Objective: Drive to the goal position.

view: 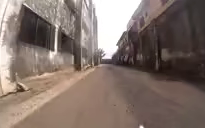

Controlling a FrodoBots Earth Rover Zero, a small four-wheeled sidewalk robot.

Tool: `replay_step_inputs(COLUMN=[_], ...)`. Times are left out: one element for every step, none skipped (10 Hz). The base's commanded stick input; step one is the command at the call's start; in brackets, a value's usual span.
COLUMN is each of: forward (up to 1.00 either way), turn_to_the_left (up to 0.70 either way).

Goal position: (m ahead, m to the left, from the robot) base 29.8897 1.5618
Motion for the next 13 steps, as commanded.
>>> replay_step_inputs(forward=[1.0, 1.0, 1.0, 1.0, 1.0, 1.0, 1.0, 1.0, 1.0, 1.0, 1.0, 1.0, 1.0], turn_to_the_left=[0.0, 0.0, 0.0, 0.0, 0.0, -0.27, -0.27, 0.0, 0.0, 0.0, 0.0, 0.0, 0.0])
